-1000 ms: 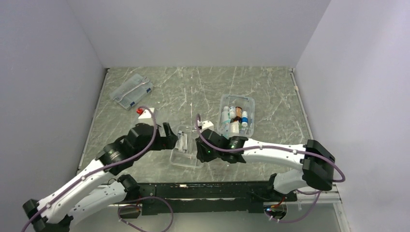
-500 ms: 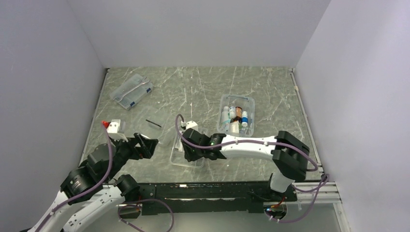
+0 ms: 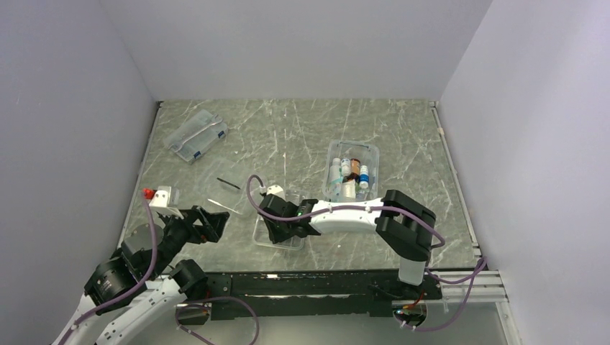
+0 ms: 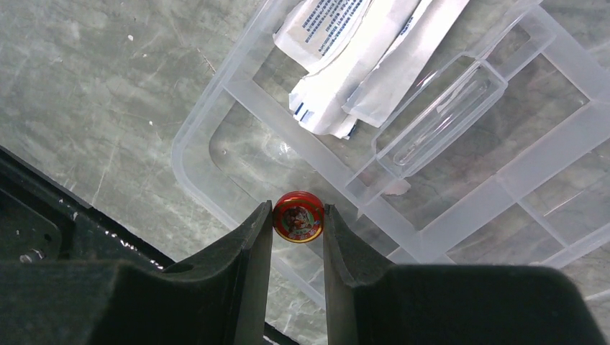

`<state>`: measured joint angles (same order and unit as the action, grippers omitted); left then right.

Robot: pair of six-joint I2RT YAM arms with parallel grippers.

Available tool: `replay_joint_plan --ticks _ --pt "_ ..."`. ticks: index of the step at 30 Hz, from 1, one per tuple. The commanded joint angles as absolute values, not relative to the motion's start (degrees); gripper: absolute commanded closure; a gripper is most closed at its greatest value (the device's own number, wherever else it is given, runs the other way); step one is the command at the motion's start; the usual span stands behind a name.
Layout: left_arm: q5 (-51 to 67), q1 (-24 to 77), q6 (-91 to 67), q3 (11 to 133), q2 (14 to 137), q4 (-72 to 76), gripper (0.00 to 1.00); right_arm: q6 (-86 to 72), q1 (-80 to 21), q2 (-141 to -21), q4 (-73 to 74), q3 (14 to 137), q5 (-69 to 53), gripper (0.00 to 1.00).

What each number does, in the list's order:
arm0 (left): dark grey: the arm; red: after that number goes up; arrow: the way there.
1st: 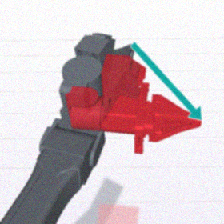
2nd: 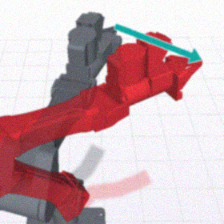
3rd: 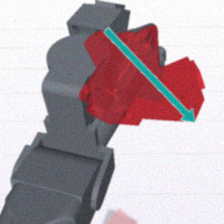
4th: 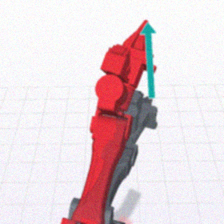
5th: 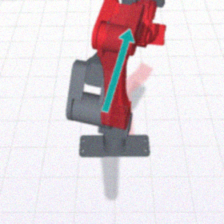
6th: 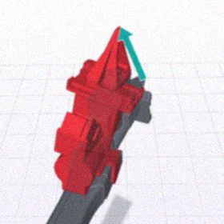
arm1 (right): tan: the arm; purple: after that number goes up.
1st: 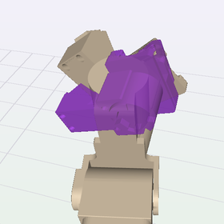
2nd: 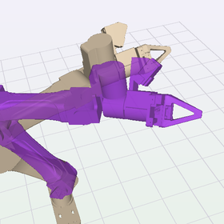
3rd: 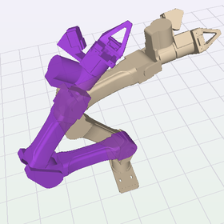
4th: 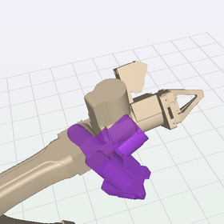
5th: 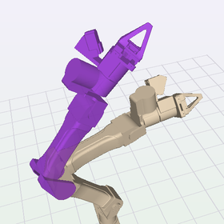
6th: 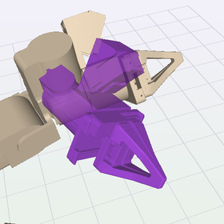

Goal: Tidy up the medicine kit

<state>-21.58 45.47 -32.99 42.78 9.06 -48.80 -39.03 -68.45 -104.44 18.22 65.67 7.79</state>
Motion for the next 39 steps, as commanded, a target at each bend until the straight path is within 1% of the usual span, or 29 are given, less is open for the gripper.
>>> replay_joint_plan --ticks 1,3,7,9,21,25,27,30,36,39 --pt "-22.8 45.5 -31.6 42.1 8.7 -48.2 0.00 -39.6 -68.8 -105.4 19.1 69.0 8.2 0.89" --pt "-23.0 45.5 -31.5 42.2 8.8 -48.1 0.01 -39.5 -68.8 -105.6 19.6 69.5 8.5 0.86" --pt "-22.7 45.5 -31.4 41.9 8.5 -47.9 0.01 -39.7 -68.9 -105.1 20.7 70.6 9.4 0.70" --pt "-22.8 45.5 -31.4 41.8 8.4 -47.8 0.01 -39.6 -69.0 -104.8 21.4 71.2 9.9 0.65" --pt "-22.3 45.6 -31.0 41.4 6.9 -47.3 0.01 -39.6 -69.6 -103.4 26.2 75.6 12.7 0.61" --pt "-21.8 45.6 -31.0 41.3 6.4 -47.2 0.01 -40.4 -69.5 -101.8 27.9 75.9 16.3 0.53" --pt "-21.5 45.6 -31.0 41.2 6.2 -47.1 0.01 -41.4 -69.4 -101.4 29.0 76.2 18.8 0.46" --pt "-21.2 45.6 -31.0 41.1 6.0 -46.9 0.01 -43.9 -68.7 -101.7 30.6 76.7 21.8 0.41" --pt "-21.1 45.6 -30.9 40.9 5.2 -46.7 0.01 -49.4 -67.7 -101.5 29.9 77.1 25.8 0.40" --pt "-21.0 45.6 -30.9 40.9 4.9 -46.8 0.01 -52.5 -66.8 -102.7 30.8 78.2 26.7 0.44"
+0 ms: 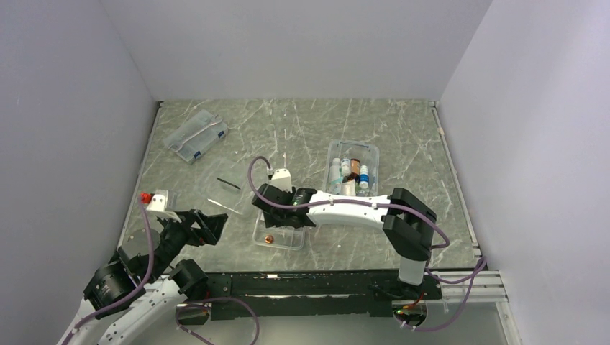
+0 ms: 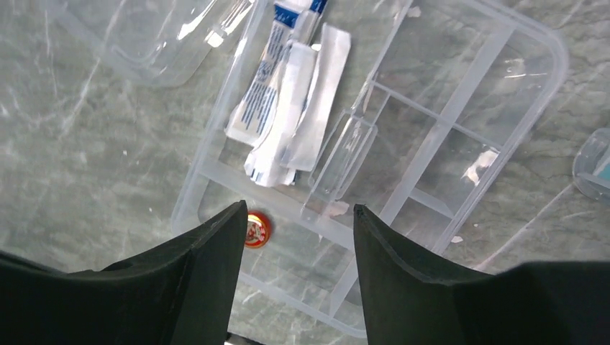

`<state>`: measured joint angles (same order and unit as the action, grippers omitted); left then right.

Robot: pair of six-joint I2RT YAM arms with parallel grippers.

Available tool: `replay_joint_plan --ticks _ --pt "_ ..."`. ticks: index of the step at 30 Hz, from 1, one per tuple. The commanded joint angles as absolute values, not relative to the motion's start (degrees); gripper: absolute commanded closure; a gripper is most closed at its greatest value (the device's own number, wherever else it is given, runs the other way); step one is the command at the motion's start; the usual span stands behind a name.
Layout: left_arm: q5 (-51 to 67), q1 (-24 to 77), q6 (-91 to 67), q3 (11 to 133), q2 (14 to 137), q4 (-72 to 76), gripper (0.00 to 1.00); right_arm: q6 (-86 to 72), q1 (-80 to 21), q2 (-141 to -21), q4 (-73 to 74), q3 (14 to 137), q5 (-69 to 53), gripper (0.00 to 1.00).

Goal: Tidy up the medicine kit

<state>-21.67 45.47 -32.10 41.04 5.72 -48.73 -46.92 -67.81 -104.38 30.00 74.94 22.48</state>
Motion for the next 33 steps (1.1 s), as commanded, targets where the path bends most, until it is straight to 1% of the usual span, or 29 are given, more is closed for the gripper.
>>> replay_joint_plan --ticks 1,7,10,27,33 --pt "-20.9 45.7 -31.0 40.9 4.7 -46.9 0.01 -53.3 -66.3 -103.3 31.5 78.8 26.8 0.46" --pt "-21.0 46.3 -31.2 40.7 3.1 -46.8 0.01 -57.2 -65.5 -105.1 31.6 79.6 28.0 0.58" --pt "-21.2 46.6 -31.2 40.8 2.7 -46.8 0.01 -58.4 -64.9 -105.8 31.4 79.7 27.6 0.62" --pt "-21.1 47.7 -30.9 40.7 1.4 -46.6 0.01 -62.1 -64.2 -111.1 35.3 82.2 28.0 0.62" --pt "-21.4 48.5 -31.2 40.7 0.8 -46.7 0.02 -62.9 -63.7 -112.2 36.3 82.8 27.9 0.65"
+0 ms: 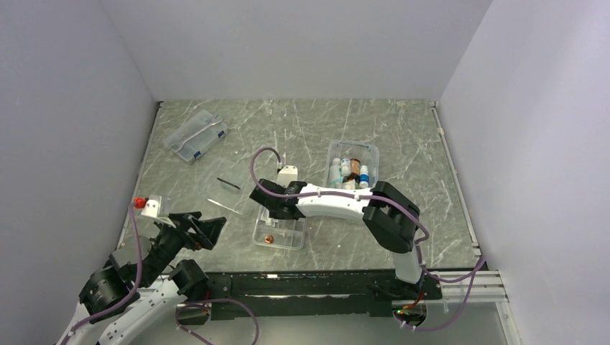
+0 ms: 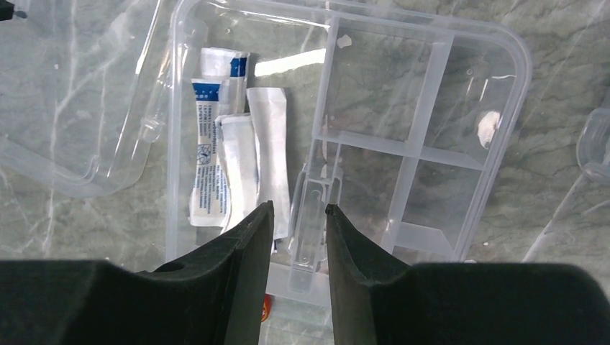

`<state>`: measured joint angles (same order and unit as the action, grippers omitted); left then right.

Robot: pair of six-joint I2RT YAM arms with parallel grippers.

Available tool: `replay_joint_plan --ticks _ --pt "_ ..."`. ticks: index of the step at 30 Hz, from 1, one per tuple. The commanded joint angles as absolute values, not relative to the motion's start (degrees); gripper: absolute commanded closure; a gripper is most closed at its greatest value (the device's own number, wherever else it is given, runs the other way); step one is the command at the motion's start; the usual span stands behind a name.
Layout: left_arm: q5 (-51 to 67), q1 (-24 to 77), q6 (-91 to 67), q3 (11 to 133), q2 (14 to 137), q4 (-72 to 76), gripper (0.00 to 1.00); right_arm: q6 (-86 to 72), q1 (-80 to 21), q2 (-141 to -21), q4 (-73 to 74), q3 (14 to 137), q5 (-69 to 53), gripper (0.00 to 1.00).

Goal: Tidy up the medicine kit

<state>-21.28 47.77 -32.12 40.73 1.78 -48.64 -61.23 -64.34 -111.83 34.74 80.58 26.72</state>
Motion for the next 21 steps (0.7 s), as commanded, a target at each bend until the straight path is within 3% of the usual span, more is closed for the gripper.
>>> replay_joint_plan --ticks 1,13,21 --pt "-21.6 48.6 -31.2 40.7 0.7 -46.8 0.01 -63.1 -63.7 -112.3 36.3 82.8 27.9 0.65" --pt "-22.2 49.6 -31.6 40.8 0.2 -47.1 0.01 -63.4 -63.5 -113.6 35.8 83.1 26.6 0.69" --pt "-22.5 49.9 -31.8 40.8 0.2 -47.3 0.01 -62.6 -63.5 -114.6 35.6 83.9 26.1 0.86"
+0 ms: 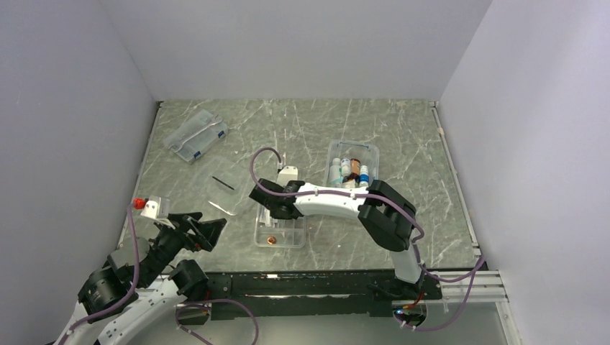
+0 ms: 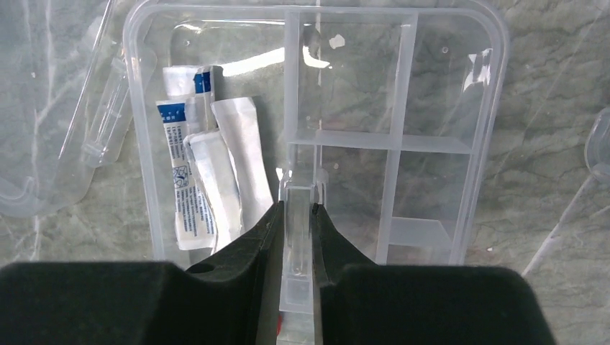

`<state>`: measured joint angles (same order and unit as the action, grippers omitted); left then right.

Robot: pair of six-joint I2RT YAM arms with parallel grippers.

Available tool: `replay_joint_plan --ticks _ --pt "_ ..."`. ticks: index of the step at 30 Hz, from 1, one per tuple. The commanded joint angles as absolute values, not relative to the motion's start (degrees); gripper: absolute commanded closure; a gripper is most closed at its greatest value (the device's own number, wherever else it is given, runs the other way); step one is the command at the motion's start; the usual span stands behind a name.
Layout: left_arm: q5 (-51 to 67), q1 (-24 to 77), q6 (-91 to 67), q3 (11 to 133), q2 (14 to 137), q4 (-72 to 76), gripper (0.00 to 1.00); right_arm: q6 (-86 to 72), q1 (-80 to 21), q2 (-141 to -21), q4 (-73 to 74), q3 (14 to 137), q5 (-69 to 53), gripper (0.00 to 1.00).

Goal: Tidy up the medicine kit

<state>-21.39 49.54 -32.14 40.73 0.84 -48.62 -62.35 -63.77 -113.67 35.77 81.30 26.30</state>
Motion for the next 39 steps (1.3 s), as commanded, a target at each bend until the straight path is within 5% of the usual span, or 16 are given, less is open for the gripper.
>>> replay_joint_plan --ticks 1,5,22,39 --pt "-22.6 50.0 -31.8 40.8 0.2 -47.3 0.01 -62.4 -63.5 -114.8 35.8 84.2 25.9 0.88" --pt "-22.8 50.1 -31.8 40.8 0.2 -47.2 0.01 -61.8 -63.5 -115.6 36.0 84.9 25.2 1.00" --pt "-23.7 50.4 -32.3 40.8 0.2 -47.6 0.01 -55.8 -63.5 -105.8 34.0 82.8 28.3 1.00" --pt "-23.9 50.4 -32.5 40.8 1.0 -47.8 0.01 -47.0 -58.3 -102.7 37.0 95.1 26.9 1.00"
